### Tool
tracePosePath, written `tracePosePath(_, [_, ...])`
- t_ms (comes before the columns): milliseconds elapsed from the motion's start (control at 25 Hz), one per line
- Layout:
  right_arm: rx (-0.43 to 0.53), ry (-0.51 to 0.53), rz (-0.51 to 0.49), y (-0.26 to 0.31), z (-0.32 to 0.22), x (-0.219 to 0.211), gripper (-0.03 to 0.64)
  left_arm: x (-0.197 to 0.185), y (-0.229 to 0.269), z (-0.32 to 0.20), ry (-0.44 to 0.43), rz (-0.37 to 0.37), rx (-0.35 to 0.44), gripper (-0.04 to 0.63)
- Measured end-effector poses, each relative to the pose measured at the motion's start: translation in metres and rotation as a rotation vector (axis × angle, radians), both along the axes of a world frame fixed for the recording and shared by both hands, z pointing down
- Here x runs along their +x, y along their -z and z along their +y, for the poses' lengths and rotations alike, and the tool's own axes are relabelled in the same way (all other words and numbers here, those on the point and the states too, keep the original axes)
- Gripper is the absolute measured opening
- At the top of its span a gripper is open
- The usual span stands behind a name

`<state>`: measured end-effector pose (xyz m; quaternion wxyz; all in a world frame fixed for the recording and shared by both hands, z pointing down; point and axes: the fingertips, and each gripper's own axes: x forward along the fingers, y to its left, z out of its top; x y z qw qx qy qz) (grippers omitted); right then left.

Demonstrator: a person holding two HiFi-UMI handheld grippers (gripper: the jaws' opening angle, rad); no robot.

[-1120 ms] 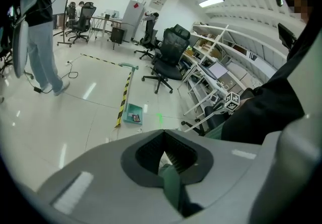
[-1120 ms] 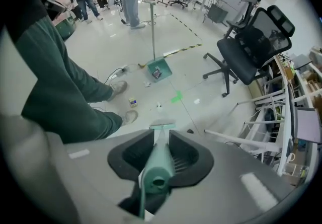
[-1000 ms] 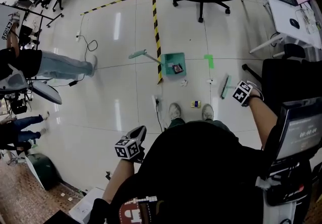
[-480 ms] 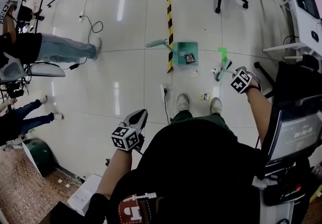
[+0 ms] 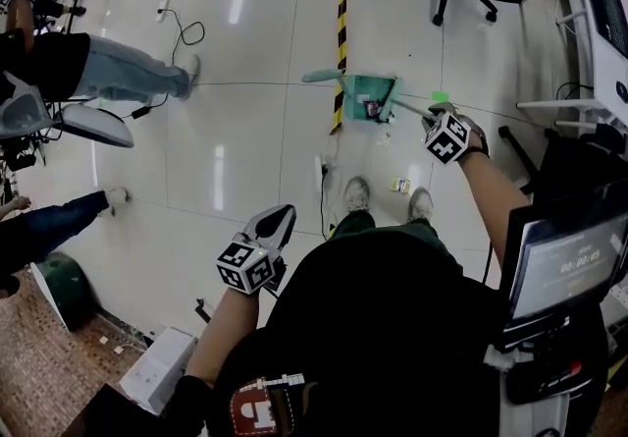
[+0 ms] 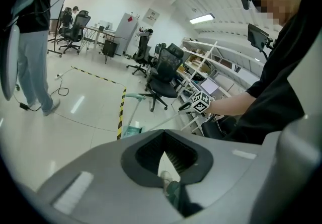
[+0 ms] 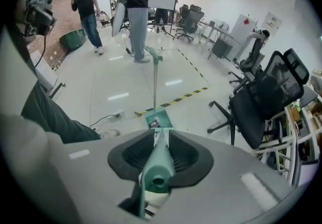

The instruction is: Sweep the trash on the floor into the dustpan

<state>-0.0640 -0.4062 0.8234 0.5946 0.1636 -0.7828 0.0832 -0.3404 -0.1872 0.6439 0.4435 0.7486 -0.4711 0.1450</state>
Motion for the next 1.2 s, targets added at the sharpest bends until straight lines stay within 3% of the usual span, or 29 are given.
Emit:
tracePosePath(160, [0.04, 0.052, -0.034, 0.028, -0.005, -0.02, 0.086, -0.009, -0.005, 0.007, 0.008, 0.003, -0.011, 0.003])
tracePosePath(360, [0.053, 0.057, 0.027, 0.046, -0.007, 0.016, 0.086, -0.011, -0.006, 0.002, 0.004, 0.023, 0.001, 0.003])
tracePosePath(600, [-0.042, 0.05, 0.147, 0.0, 0.015, 0.051, 0.084, -0.019, -0.008, 0.009, -0.002, 0.022, -0.01, 0.003])
tracePosePath(800, [-0.01, 0.08, 0.112, -0.029, 0.018, 0.015, 0.084, -0.029, -0.014, 0.027, 0.01, -0.005, -0.048, 0.003])
tracePosePath(1000, [0.035, 0.085, 0.043, 0.007, 0.009, -0.004, 0.086, -0.027, -0.009, 0.031, 0.009, -0.007, -0.038, 0.003])
tracePosePath(1200, [0.049, 0.015, 0.085, 0.057, 0.04, 0.049, 0.086, -0.01, -0.004, 0.023, -0.039, 0.036, 0.017, 0.003])
